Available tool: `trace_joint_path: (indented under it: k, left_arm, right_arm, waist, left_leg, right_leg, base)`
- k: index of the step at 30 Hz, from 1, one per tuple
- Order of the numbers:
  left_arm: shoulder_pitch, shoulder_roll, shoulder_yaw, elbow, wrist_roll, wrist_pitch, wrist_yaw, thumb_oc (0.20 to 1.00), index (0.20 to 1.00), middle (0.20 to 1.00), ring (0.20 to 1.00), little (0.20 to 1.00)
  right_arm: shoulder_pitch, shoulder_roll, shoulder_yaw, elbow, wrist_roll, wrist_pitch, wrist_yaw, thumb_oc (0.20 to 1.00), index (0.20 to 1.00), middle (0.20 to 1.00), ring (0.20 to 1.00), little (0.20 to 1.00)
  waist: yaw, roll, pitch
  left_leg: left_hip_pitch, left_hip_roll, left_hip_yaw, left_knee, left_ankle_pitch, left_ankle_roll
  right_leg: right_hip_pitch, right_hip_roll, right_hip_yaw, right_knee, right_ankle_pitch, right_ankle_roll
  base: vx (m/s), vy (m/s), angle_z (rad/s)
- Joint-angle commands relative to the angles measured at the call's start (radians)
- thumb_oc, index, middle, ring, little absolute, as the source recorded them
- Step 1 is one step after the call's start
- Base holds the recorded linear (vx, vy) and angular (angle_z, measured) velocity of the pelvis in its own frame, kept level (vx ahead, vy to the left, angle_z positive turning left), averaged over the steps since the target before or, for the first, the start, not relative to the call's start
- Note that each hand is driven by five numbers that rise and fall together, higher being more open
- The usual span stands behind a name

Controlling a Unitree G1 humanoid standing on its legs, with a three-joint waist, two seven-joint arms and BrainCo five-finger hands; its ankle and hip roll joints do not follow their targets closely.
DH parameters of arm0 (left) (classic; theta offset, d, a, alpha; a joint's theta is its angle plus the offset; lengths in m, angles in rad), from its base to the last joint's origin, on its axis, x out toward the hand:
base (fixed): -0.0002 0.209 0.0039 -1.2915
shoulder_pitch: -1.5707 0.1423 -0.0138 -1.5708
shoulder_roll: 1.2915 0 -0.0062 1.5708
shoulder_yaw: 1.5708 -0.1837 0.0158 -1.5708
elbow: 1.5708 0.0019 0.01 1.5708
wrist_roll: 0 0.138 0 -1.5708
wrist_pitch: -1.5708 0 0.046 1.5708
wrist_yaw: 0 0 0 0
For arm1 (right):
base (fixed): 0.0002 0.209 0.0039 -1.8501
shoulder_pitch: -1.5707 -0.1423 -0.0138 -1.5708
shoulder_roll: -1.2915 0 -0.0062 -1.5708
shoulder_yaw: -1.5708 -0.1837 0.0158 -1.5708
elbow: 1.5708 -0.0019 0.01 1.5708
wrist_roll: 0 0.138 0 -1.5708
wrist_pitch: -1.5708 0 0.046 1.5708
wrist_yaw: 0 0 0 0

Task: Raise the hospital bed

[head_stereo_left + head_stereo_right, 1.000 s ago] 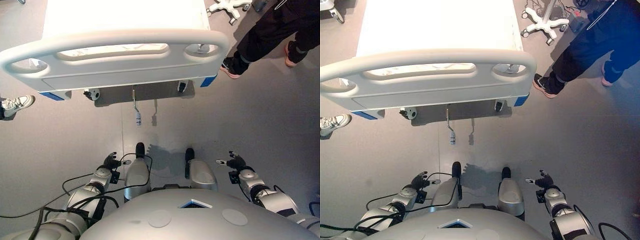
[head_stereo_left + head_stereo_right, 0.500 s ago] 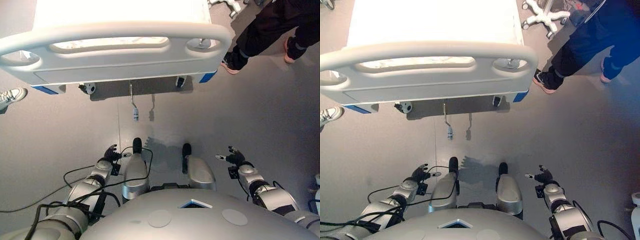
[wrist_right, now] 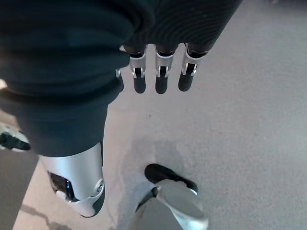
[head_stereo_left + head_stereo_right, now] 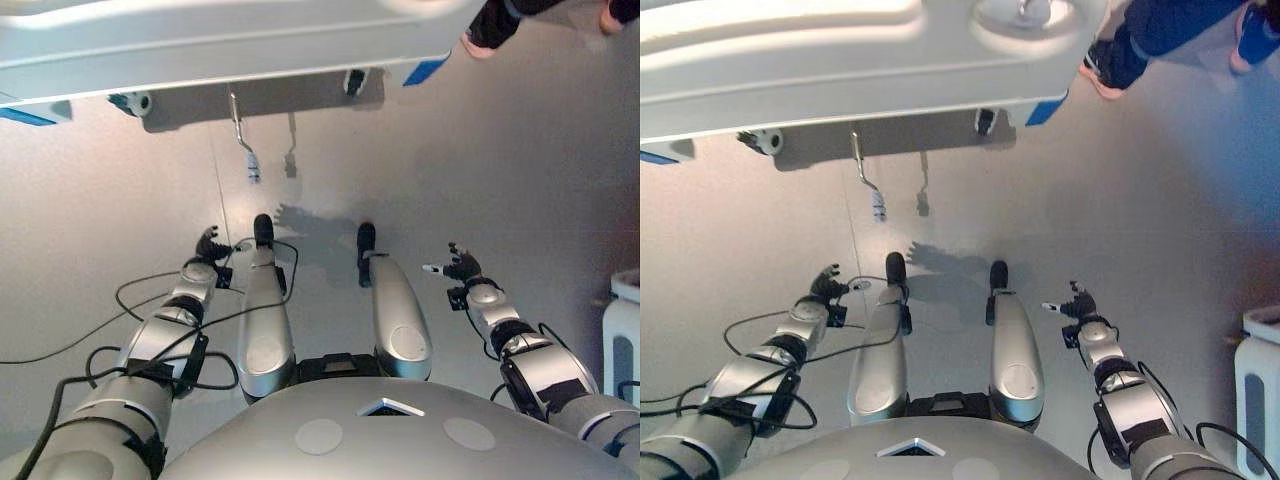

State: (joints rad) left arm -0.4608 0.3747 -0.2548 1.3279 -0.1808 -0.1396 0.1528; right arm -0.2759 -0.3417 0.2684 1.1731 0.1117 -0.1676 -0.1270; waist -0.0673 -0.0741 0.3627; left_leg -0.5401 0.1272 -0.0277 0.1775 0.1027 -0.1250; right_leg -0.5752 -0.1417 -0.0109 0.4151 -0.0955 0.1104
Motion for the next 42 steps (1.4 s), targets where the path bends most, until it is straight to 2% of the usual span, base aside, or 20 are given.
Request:
trace_joint_path:
  k: [1,8,14,15,18,22,42]
  left_arm:
    - [-0.07,0.071,0.018,0.009,-0.064,0.0,0.039,1.0,1.0,1.0,1.0,1.0]
    - [-0.201,0.137,0.008,-0.042,-0.129,-0.004,0.078,1.0,1.0,1.0,1.0,1.0]
    - [-0.254,0.16,-0.003,-0.057,-0.144,-0.007,0.089,1.0,1.0,1.0,1.0,1.0]
    - [-0.315,0.192,-0.014,-0.058,-0.151,-0.004,0.102,1.0,1.0,1.0,1.0,1.0]
    - [-0.357,0.236,-0.017,-0.049,-0.152,-0.005,0.106,1.0,1.0,1.0,1.0,1.0]
    - [-0.394,0.262,-0.024,-0.069,-0.15,-0.007,0.117,1.0,1.0,1.0,1.0,1.0]
    - [-0.472,0.266,-0.082,-0.121,-0.15,-0.016,0.137,1.0,1.0,1.0,1.0,1.0]
  right_arm:
    - [0.02,-0.05,0.033,-0.102,0.048,-0.021,-0.028,1.0,1.0,1.0,1.0,1.0]
    - [0.022,-0.109,0.056,-0.322,0.079,-0.055,-0.046,1.0,1.0,1.0,1.0,1.0]
    - [0.035,-0.123,0.056,-0.367,0.092,-0.063,-0.046,1.0,1.0,1.0,1.0,1.0]
    - [0.042,-0.135,0.063,-0.401,0.093,-0.073,-0.047,1.0,1.0,1.0,1.0,1.0]
    - [0.054,-0.143,0.07,-0.428,0.1,-0.085,-0.04,1.0,1.0,1.0,1.0,1.0]
    - [0.07,-0.155,0.062,-0.459,0.107,-0.094,-0.042,1.0,1.0,1.0,1.0,1.0]
    - [0.071,-0.168,0.096,-0.523,0.102,-0.115,-0.017,1.0,1.0,1.0,1.0,1.0]
  waist:
    - [-0.026,-0.035,-0.019]
    - [-0.058,-0.065,0.037]
    - [-0.065,-0.069,0.059]
    - [-0.071,-0.08,0.068]
    - [-0.079,-0.09,0.071]
    - [-0.082,-0.095,0.076]
    - [-0.085,-0.114,0.091]
  left_leg:
    - [-0.056,0.042,-0.031,0.049,-0.005,-0.035]
    - [-0.204,0.052,-0.046,0.097,0.006,-0.049]
    - [-0.252,0.055,-0.049,0.107,0.012,-0.057]
    - [-0.296,0.06,-0.057,0.101,0.024,-0.062]
    - [-0.324,0.066,-0.064,0.099,0.03,-0.066]
    - [-0.355,0.069,-0.067,0.091,0.036,-0.069]
    - [-0.407,0.066,-0.084,0.071,0.05,-0.07]
  right_leg:
    - [-0.057,-0.051,0.048,-0.102,0.15,0.066]
    - [-0.19,-0.042,0.05,-0.078,0.172,0.071]
    - [-0.235,-0.043,0.046,-0.068,0.175,0.071]
    - [-0.283,-0.037,0.045,-0.072,0.187,0.07]
    - [-0.313,-0.032,0.046,-0.072,0.19,0.072]
    - [-0.342,-0.032,0.04,-0.074,0.193,0.074]
    - [-0.394,-0.026,0.026,-0.082,0.199,0.07]
  base:
    - [-0.08,-0.013,-0.02]
    - [-0.08,-0.019,-0.04]
    - [-0.03,-0.021,0.0]
    - [-0.04,-0.042,0.01]
    - [-0.02,-0.034,-0.03]
    - [0.0,-0.012,-0.01]
    - [0.0,0.0,0.0]
